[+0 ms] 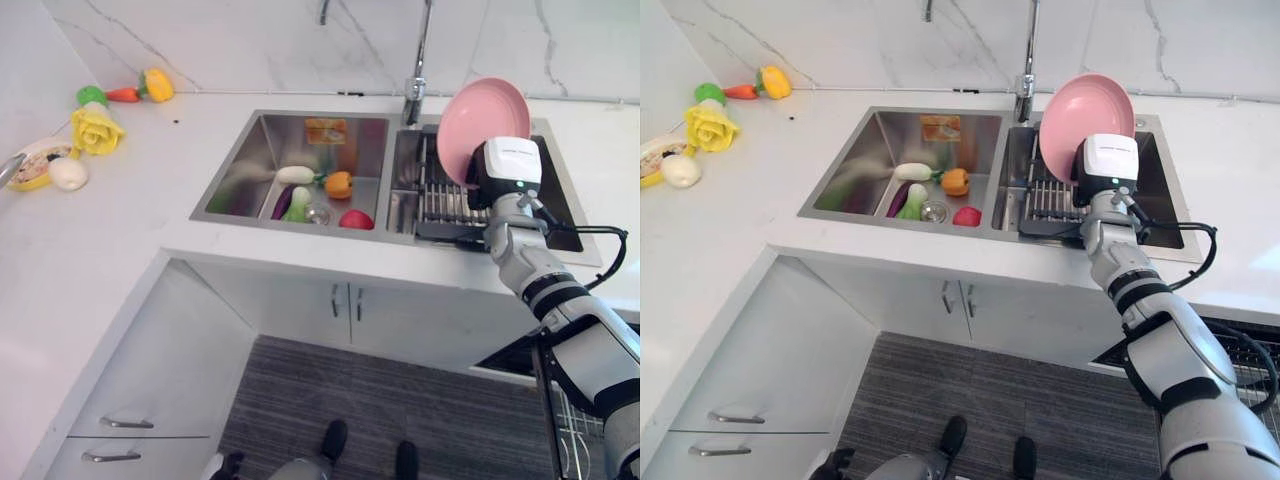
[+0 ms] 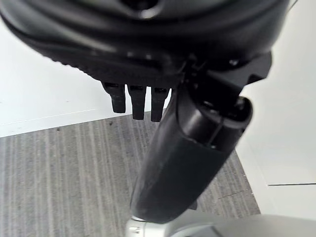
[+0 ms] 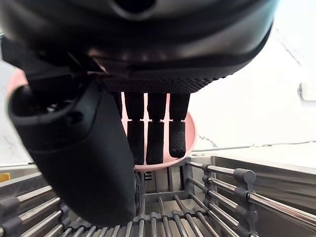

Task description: Place the dishes in the dishwasher.

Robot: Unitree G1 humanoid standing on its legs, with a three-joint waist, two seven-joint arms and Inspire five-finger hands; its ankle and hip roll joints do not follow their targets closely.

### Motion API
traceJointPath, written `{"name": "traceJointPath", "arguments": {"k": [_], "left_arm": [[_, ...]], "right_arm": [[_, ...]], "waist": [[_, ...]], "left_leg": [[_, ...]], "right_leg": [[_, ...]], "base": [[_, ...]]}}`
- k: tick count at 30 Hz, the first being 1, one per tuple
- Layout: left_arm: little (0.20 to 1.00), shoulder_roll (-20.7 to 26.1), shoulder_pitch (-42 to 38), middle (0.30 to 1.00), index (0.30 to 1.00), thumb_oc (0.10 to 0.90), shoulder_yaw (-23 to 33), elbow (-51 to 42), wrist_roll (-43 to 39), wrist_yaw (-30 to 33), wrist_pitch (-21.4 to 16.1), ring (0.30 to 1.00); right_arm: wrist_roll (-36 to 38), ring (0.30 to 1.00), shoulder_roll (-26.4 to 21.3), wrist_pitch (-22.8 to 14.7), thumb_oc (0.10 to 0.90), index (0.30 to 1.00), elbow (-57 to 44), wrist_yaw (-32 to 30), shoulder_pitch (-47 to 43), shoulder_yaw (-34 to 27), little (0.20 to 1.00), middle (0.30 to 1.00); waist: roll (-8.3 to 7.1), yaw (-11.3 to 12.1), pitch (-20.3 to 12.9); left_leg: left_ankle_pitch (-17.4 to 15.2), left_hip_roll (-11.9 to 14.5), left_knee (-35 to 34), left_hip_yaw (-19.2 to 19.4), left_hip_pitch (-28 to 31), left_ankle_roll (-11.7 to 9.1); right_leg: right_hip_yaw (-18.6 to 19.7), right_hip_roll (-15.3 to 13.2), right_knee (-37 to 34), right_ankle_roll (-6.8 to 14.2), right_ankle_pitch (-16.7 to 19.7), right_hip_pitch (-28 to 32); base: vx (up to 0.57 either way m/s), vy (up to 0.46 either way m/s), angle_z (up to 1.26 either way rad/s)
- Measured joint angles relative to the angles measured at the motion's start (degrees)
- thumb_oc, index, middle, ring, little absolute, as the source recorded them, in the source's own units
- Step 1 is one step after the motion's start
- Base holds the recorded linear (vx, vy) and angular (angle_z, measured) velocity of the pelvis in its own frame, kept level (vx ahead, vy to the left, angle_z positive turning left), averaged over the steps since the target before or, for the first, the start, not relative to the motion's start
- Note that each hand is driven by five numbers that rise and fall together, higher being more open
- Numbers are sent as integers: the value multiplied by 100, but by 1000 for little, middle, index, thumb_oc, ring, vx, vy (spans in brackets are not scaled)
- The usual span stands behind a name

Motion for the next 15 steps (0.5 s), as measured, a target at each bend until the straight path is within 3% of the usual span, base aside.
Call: {"name": "traceJointPath", "arguments": {"k": [2,4,5,6,8,15], "left_arm": [[900,-16,-108,900,900,800,1,-78,51,-1,-4,900],[900,-17,-106,900,900,800,2,-100,86,-2,0,900],[900,-21,-100,900,900,800,63,-104,111,-2,15,900],[900,-21,-100,900,900,800,63,-104,111,-2,15,900],[900,-28,-79,900,900,800,389,-108,193,-1,91,900],[900,-9,0,900,900,800,670,-82,271,17,215,900]], "right_arm": [[-2,300,-342,-129,400,300,-915,-230,74,-418,300,300],[-2,300,-392,-154,400,300,-1188,-358,90,-607,300,300],[4,300,-456,-232,400,300,-1842,-531,179,-1087,300,300],[4,300,-456,-232,400,300,-1842,-531,179,-1087,300,300],[126,300,-497,-419,400,300,-2860,-757,408,-1659,300,300],[245,300,-514,-831,400,300,-4342,-954,1196,-2208,300,300]], "waist": [[21,-3,30],[14,-14,34],[-11,-2,50],[-11,-2,50],[-79,-44,84],[-262,-297,38]], "left_leg": [[-8,30,0,11,112,-1],[-49,39,0,37,233,7],[-130,66,0,109,391,12],[-130,66,0,109,391,12],[-186,100,-2,195,527,3],[-295,143,-4,396,758,-43]], "right_leg": [[13,31,0,-32,2,107],[22,40,0,-38,-38,215],[91,80,0,-58,-84,348],[91,80,0,-58,-84,348],[168,92,5,-41,-103,446],[357,121,3,-85,-133,601]], "base": [[5,-11,-2],[6,-22,-8],[7,-19,-11],[17,-35,-19],[-7,-26,-20],[-13,-16,-16]]}}
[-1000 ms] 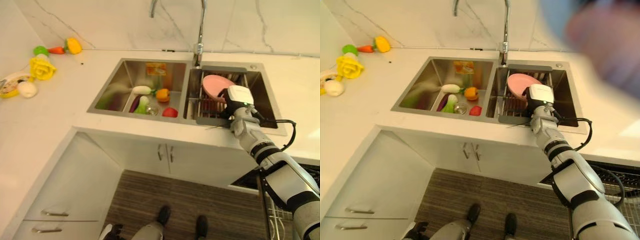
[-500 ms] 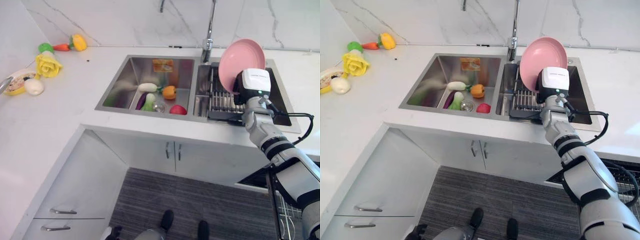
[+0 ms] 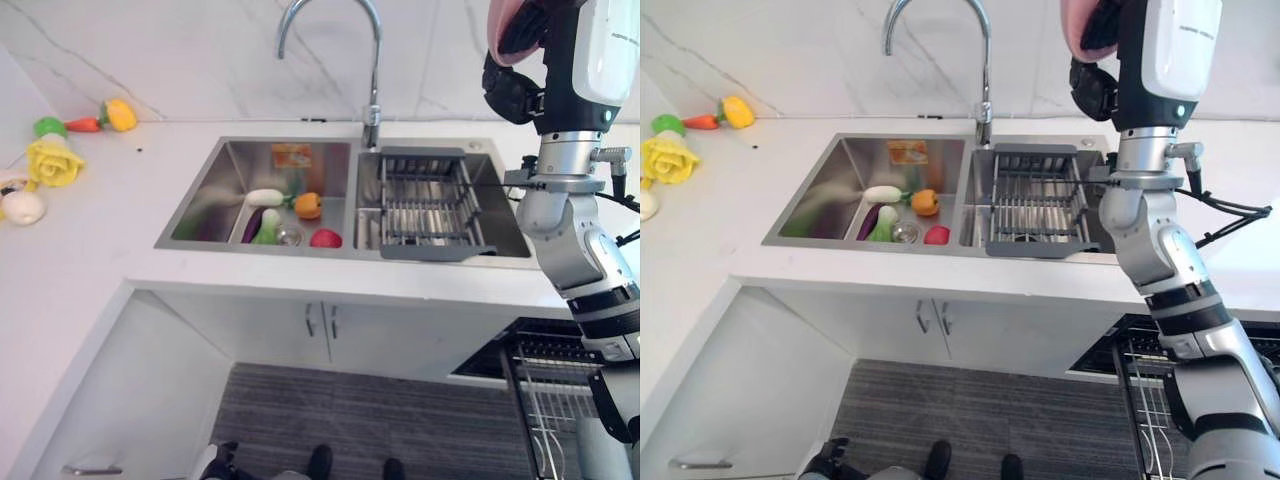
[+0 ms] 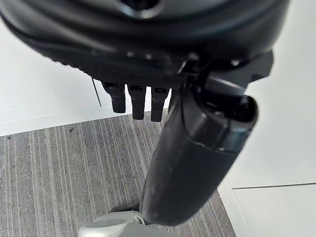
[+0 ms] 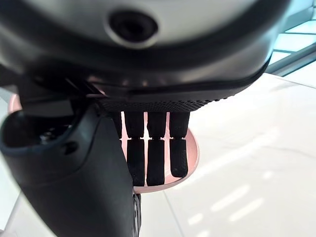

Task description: Place the dishes in the dishwasher.

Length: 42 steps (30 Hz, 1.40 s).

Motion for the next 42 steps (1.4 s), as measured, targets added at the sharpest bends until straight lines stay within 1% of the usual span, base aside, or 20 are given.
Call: {"name": "traceJointPath", "arguments": {"k": [8,11,13,14,15,16,17,18,19,21,22,23,24,26,27,29,31,33,35,42], "left_arm": [[900,14,164,900,900,800,135,-23,54,4,50,900],[900,54,108,900,900,800,184,-90,57,40,107,900],[900,221,125,900,900,800,185,0,45,171,156,900],[900,192,25,900,900,800,111,111,50,169,195,900],[900,224,-12,900,900,800,37,112,54,172,235,900],[900,206,20,900,900,800,6,99,61,220,205,900],[900,189,-28,900,900,800,-14,89,62,236,156,900],[900,238,-91,900,900,800,-9,101,107,223,146,900],[900,249,-172,900,900,800,-12,152,174,214,138,900],[900,310,-321,900,900,800,0,179,274,218,102,900],[900,322,-328,900,900,800,-1,109,276,227,77,900],[900,393,-358,900,900,800,82,89,291,220,-6,900],[900,359,-419,900,900,800,213,94,286,171,-24,900],[900,269,-552,900,900,800,213,94,287,108,-23,900],[900,223,-593,900,900,800,189,93,335,102,-5,900],[900,233,-540,900,900,800,135,117,399,93,38,900],[900,231,-429,900,900,800,211,229,433,78,67,900],[900,232,-264,900,900,800,238,262,431,41,150,900],[900,176,-50,900,900,800,193,186,431,-49,150,900],[900,109,196,900,900,800,90,75,416,-266,81,900]], "right_arm": [[-39,300,-88,-479,400,300,-1481,30,1219,-681,300,300],[-23,300,-12,-523,400,300,-1470,39,1178,-656,300,300],[-36,300,188,-557,400,300,-1493,175,993,-170,300,300],[-136,300,17,-687,400,300,-1538,259,1153,-112,300,300],[-210,300,-38,-736,400,300,-1629,255,1469,-276,300,300],[-217,300,20,-690,400,300,-1633,253,1682,-310,300,300],[-197,300,132,-590,400,300,-1634,256,1807,-348,300,300],[-190,300,204,-501,400,300,-1621,256,1932,-443,300,300],[-185,300,211,-417,400,300,-1540,264,2010,-449,300,300],[-128,300,319,-345,400,300,-1244,264,2179,-389,300,300],[-124,300,460,-330,400,300,-1066,265,2170,-324,300,300],[-64,300,495,-314,400,300,-949,291,2255,-270,300,300],[-1,300,409,-311,400,300,-936,339,2438,-288,300,300],[23,300,215,-270,400,300,-821,408,2700,-451,300,300],[73,300,143,-229,400,300,-797,487,2708,-628,300,300],[77,300,148,-208,400,300,-785,498,2700,-704,300,300],[73,300,149,-280,400,300,-793,544,2712,-702,300,300],[75,300,138,-336,400,300,-777,653,2760,-701,300,300],[97,300,92,-289,400,300,-552,731,2788,-671,300,300],[87,300,-517,-159,400,300,925,1143,2570,-307,300,300]], "waist": [[-75,-228,-34],[-205,-443,-2],[-615,-242,38],[-649,-352,45],[-589,-648,43],[-592,-882,14],[-606,-841,-7],[-647,-920,17],[-725,-1074,53],[-669,-1207,144],[-614,-1165,195],[-532,-1019,260],[-434,-1006,313],[-218,-1124,341],[-11,-1059,394],[22,-932,395],[-27,-731,379],[-77,-618,383],[-84,-700,368],[-67,-598,341]], "left_leg": [[-33,39,71,194,5,1],[-242,-91,693,167,-339,-283],[-539,-407,1583,-823,-629,49],[-811,-278,1515,-944,-438,52],[-1093,-277,1702,-925,-446,58],[-1121,-406,1372,-728,-238,354],[-923,-549,1015,-466,-134,593],[-808,-608,930,43,-240,630],[-823,-747,1013,336,-327,708],[-1070,-754,1527,872,-535,882],[-1199,-641,1863,982,-766,921],[-1222,-489,1919,954,-833,880],[-1156,-449,1810,1045,-802,914],[-899,-443,1538,938,-752,980],[-559,-391,1164,974,-726,957],[-373,-426,804,999,-613,923],[-80,-440,292,1081,-455,832],[109,-384,24,1100,-420,709],[183,-348,2,863,-419,544],[267,74,-15,445,-586,122]], "right_leg": [[228,65,9,-26,46,-42],[371,49,137,-56,20,-274],[1602,-1,96,215,290,-627],[1868,51,47,158,424,-681],[1906,93,24,172,375,-681],[2254,80,20,274,252,-844],[2677,76,30,376,154,-1118],[2866,-19,112,635,126,-1402],[2857,-65,300,788,314,-1552],[2659,149,408,749,1196,-1718],[2332,340,359,781,1710,-1841],[1981,525,533,790,1732,-1952],[1951,586,1068,1044,1142,-1976],[2123,526,2095,711,-9,-1794],[2194,245,2239,770,-406,-1356],[2084,-9,1822,720,-587,-903],[1854,-195,700,745,-610,-349],[1889,-18,-24,623,-514,-235],[1735,97,-16,358,-35,-138],[1260,559,12,-16,106,-137]], "base": [[-43,-9,-13],[-217,90,-30],[-129,225,-227],[-160,367,-229],[-177,314,-158],[-182,273,-171],[-176,217,-249],[-189,184,-250],[-273,177,-186],[-349,157,-153],[-286,120,-171],[-260,74,-154],[-153,47,-94],[-115,33,-16],[-79,45,-8],[41,-6,-17],[68,-105,-25],[4,-92,-5],[18,-125,48],[1,-116,32]]}}
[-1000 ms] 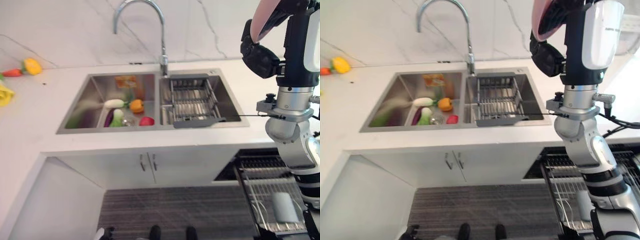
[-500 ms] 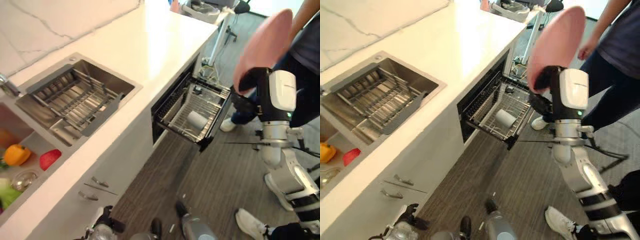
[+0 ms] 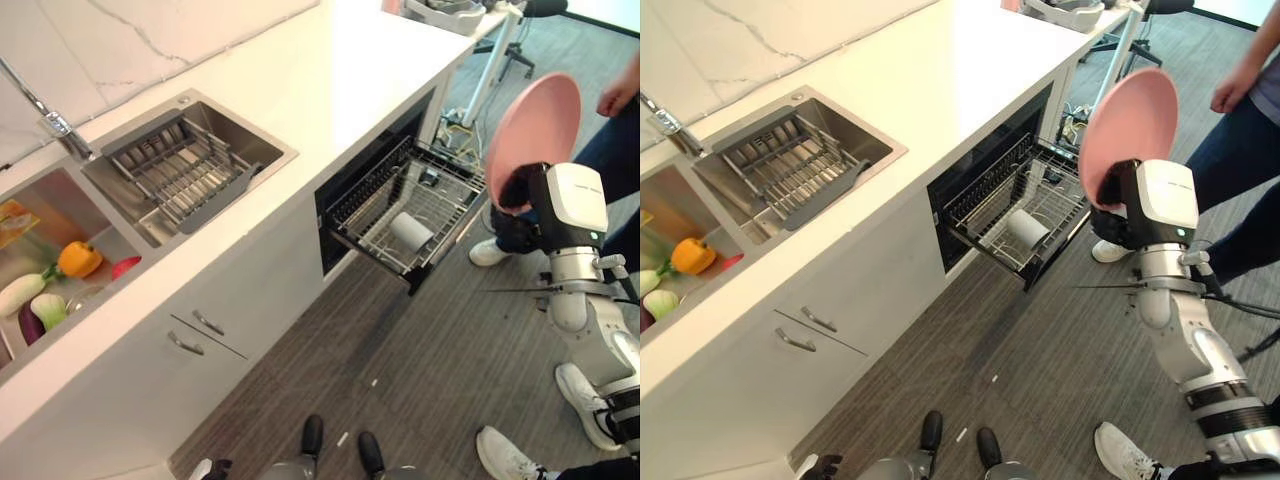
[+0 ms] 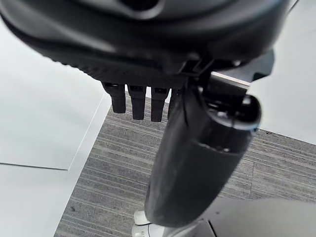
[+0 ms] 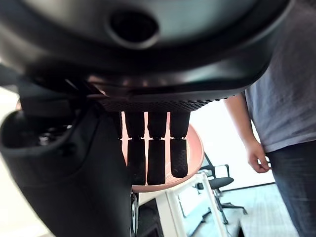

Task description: Place the dishes in the dishwasher.

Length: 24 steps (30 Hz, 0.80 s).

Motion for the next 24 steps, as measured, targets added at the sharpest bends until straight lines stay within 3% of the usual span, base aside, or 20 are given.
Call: {"name": "traceJointPath", "arguments": {"k": [2,4,5,6,8,10,13,15,18,22,23,24], "left_arm": [[900,20,-20,900,900,800,-189,-22,-32,-6,-59,900],[900,2,-14,900,900,800,-223,-74,-46,-13,-104,900],[900,-16,-131,900,900,800,-273,-98,-64,-20,-100,900],[900,-19,-140,900,900,800,-272,-97,-70,-21,-90,900],[900,30,-167,900,900,800,-452,-85,-264,-22,-165,900],[900,-30,-234,900,900,800,-446,-108,-322,-25,-232,900],[900,-40,-238,900,900,800,-560,-94,-405,-45,-261,900],[900,-45,-251,900,900,800,-603,-86,-504,-110,-252,900],[900,-64,-252,900,900,800,-611,-32,-655,-128,-240,900],[900,-89,-269,900,900,800,-655,20,-739,-171,-242,900],[900,-145,-299,900,900,800,-653,0,-825,-200,-286,900],[900,-138,-322,900,900,800,-648,-16,-828,-199,-309,900]], "right_arm": [[13,300,-27,125,400,300,808,39,-330,330,300,300],[55,300,-28,209,400,300,1198,100,-553,513,300,300],[142,300,-31,286,400,300,1421,173,-819,670,300,300],[153,300,-27,288,400,300,1428,187,-833,694,300,300],[252,300,-57,279,400,300,2119,248,-1680,1614,300,300],[359,300,-159,290,400,300,2337,332,-2058,1859,300,300],[468,300,-220,224,400,300,2752,353,-2800,2077,300,300],[523,300,-334,225,400,300,3384,381,-3445,2439,300,300],[698,300,-379,229,400,300,4152,423,-3884,2625,300,300],[922,300,-383,226,400,300,4447,439,-4047,2626,300,300],[1073,900,-389,281,800,900,4730,471,-4142,2622,900,900],[1150,900,-390,340,800,900,4752,473,-4141,2621,900,900]], "waist": [[35,0,-17],[125,9,-46],[295,9,19],[347,36,34],[551,-34,111],[857,71,228],[1197,143,408],[1356,182,502],[1370,321,537],[1236,342,648],[1295,264,647],[1296,255,646]], "left_leg": [[30,44,4,-154,-28,-94],[83,69,16,-233,-161,-135],[171,90,18,-263,-342,-180],[203,86,18,-262,-366,-187],[334,38,50,-287,-512,-294],[386,23,24,-320,-567,-364],[479,17,23,-369,-782,-505],[696,-68,23,-385,-957,-817],[1073,-244,23,-392,-1089,-1022],[810,-213,101,-171,-982,-974],[834,-154,8,-306,-827,-998],[827,-179,10,-281,-825,-984]], "right_leg": [[-182,56,3,-162,18,-27],[-262,86,4,-196,39,-134],[-329,103,7,-261,100,-308],[-350,108,9,-261,100,-308],[-401,78,5,-248,108,-424],[-532,71,6,-239,114,-448],[-631,72,4,-237,163,-632],[-771,-3,6,-245,196,-738],[-973,-173,8,-271,211,-781],[-1082,-407,11,-315,217,-761],[-1192,-438,10,-227,149,-710],[-1221,-442,9,-202,137,-692]], "base": [[-121,-77,41],[-133,-42,29],[-194,-57,14],[-195,-57,26],[-31,-19,20],[-46,-14,24],[-54,-13,21],[-33,-24,40],[-20,-15,36],[-8,-16,28],[13,-9,35],[18,-17,42]]}}
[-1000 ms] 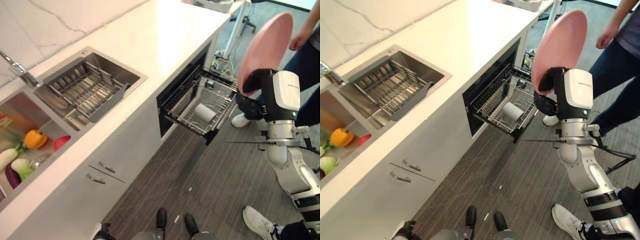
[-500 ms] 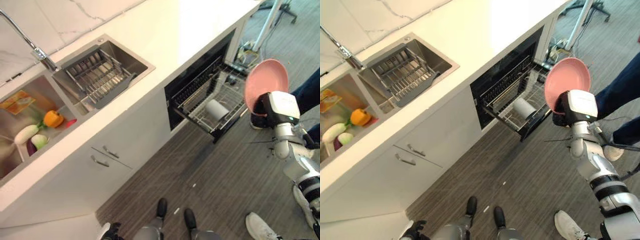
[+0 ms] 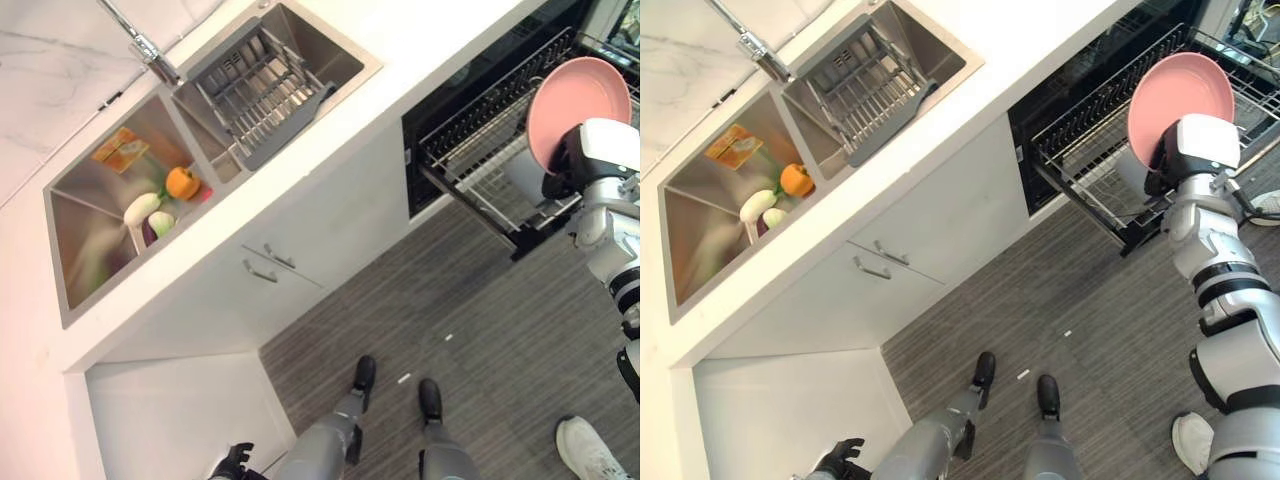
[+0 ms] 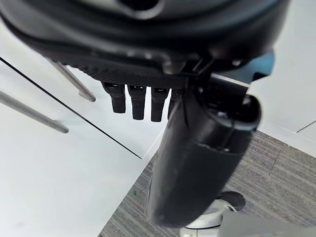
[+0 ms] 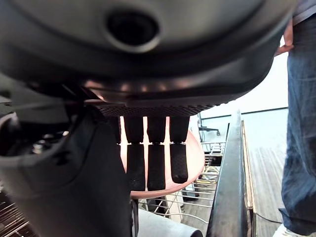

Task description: Place the dishes in the dishwasher.

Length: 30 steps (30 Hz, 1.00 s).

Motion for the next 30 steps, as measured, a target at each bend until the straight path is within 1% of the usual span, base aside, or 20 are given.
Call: {"name": "traceJointPath", "arguments": {"k": [3,6,7,9,11,17,19,22,25,27,28,30], "left_arm": [[900,5,-117,900,900,800,-1,-76,-7,16,-10,900],[900,5,-180,900,900,800,-10,-94,-15,20,-41,900],[900,1,-183,900,900,800,-32,-98,-17,18,-40,900],[900,-5,-177,900,900,800,-195,-95,-51,-2,-39,900],[900,-10,-178,900,900,800,-229,-98,-53,-6,-38,900],[900,-12,-159,900,900,800,-228,-101,-55,-5,1,900],[900,-13,-176,900,900,800,-219,-107,-55,-3,-7,900],[900,-13,-187,900,900,800,-186,-107,-58,-2,-9,900],[900,-17,-207,900,900,800,-117,-107,-110,2,-8,900],[900,-32,-238,900,900,800,-108,-121,-112,6,3,900],[900,-32,-238,900,900,800,-108,-121,-112,6,3,900],[900,-77,-239,900,900,800,-18,-193,-112,13,17,900]], "right_arm": [[92,900,44,-1,800,900,58,-29,-13,-112,900,900],[95,900,198,-16,800,900,31,-37,-19,-112,900,900],[97,900,237,-10,800,900,-50,-52,-18,-125,900,900],[89,900,256,-45,800,900,-247,-79,-19,-145,900,900],[88,900,256,-51,800,900,-337,-130,-18,-205,900,900],[89,900,238,-33,800,900,-339,-194,-3,-281,900,900],[92,900,237,-16,800,900,-339,-194,0,-293,900,900],[161,900,236,-11,800,900,-600,-216,236,-589,900,900],[204,900,238,-11,800,900,-1045,-277,507,-812,900,900],[211,900,254,-14,800,900,-1518,-316,930,-1220,900,900],[211,900,254,-14,800,900,-1518,-316,930,-1220,900,900],[211,900,334,-25,800,900,-2131,-469,1529,-1761,900,900]], "waist": [[1,43,0],[3,47,-2],[15,44,-2],[137,35,-6],[177,33,-1],[190,-39,-9],[193,-96,-10],[194,-111,-10],[194,-150,-10],[192,-151,-8],[192,-151,-8],[186,-146,-4]], "left_leg": [[0,-53,0,-15,42,0],[-10,-9,0,-122,71,4],[-35,24,-1,-121,68,37],[-313,172,-2,-117,93,184],[-413,209,-2,-111,75,300],[-402,179,-2,-78,76,367],[-334,140,0,-77,88,451],[-306,96,1,-82,181,484],[-306,89,1,-88,229,485],[-306,97,1,-88,251,485],[-306,97,1,-88,251,485],[-307,99,0,-87,251,485]], "right_leg": [[-77,-43,-4,115,-26,67],[-161,-14,-20,188,-43,114],[-172,20,-33,190,-42,108],[-171,167,-32,192,-26,102],[-138,219,-18,192,9,70],[-92,177,-8,179,60,51],[-74,139,-7,175,45,58],[-78,93,-7,219,1,163],[-68,85,-7,214,-20,204],[-59,92,-7,212,-23,223],[-59,92,-7,212,-23,223],[-61,100,-7,211,-23,225]], "base": [[10,-16,15],[22,0,14],[0,0,0],[8,14,-4],[17,16,-7],[9,17,-5],[9,25,-4],[0,0,0],[0,0,0],[0,0,0],[0,0,0],[0,0,0]]}}
